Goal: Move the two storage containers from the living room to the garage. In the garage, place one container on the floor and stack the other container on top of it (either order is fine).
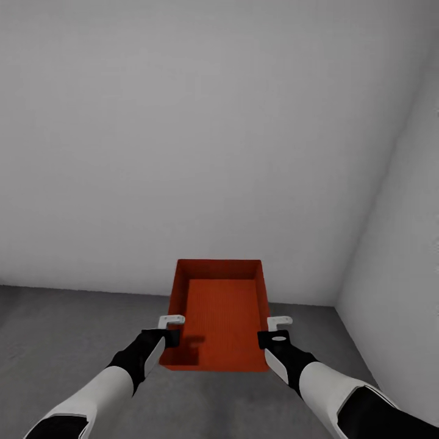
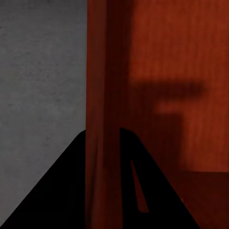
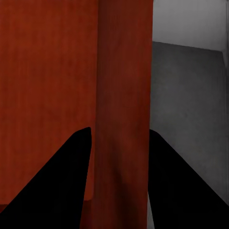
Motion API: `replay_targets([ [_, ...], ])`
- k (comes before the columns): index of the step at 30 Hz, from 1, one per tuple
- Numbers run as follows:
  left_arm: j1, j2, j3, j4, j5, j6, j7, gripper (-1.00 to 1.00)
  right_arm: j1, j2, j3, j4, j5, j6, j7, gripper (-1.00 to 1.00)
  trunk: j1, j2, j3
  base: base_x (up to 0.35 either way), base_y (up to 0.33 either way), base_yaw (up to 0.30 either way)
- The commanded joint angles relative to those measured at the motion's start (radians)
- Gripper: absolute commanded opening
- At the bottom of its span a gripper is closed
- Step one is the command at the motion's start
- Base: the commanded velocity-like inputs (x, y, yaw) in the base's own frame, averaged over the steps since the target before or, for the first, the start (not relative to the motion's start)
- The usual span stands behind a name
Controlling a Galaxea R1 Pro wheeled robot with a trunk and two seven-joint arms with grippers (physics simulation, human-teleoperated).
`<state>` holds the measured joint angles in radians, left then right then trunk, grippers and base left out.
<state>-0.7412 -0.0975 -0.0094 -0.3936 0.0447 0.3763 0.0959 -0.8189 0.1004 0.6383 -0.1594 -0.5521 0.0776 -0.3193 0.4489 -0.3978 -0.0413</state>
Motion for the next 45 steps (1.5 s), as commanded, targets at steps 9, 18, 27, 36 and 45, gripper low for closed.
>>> replay_targets([
  [9, 0.0, -0.001, 0.008, -0.006, -0.008, 0.003, 0.009, -1.0, -0.002, 0.001, -0.022, -0.004, 0.031, -0.001, -0.015, -1.0, 0.001, -0.002, -0.002, 0.149, 0.092, -0.066],
  [18, 0.0, -0.001, 0.007, -0.008, -0.008, 0.003, 0.008, -1.0, -0.002, 0.002, -0.022, -0.003, 0.031, -0.001, -0.015, -1.0, 0.001, -0.002, -0.002, 0.0, 0.0, 0.0],
  [27, 0.0, -0.004, 0.007, -0.012, -0.006, 0.001, 0.003, -1.0, -0.002, -0.001, -0.022, -0.003, 0.031, -0.001, -0.016, -1.0, 0.001, -0.002, -0.002, 0.0, 0.0, 0.0],
  [36, 0.0, -0.007, 0.008, -0.012, -0.006, 0.01, 0.001, -1.0, -0.002, -0.001, -0.023, -0.003, 0.031, -0.001, -0.017, -1.0, 0.001, -0.002, -0.002, 0.0, 0.0, 0.0],
  [45, 0.0, -0.007, 0.008, -0.011, -0.005, 0.013, 0.001, -1.0, -0.002, -0.001, -0.023, -0.003, 0.031, -0.001, -0.017, -1.0, 0.032, -0.058, -0.027, 0.0, 0.0, 0.0],
])
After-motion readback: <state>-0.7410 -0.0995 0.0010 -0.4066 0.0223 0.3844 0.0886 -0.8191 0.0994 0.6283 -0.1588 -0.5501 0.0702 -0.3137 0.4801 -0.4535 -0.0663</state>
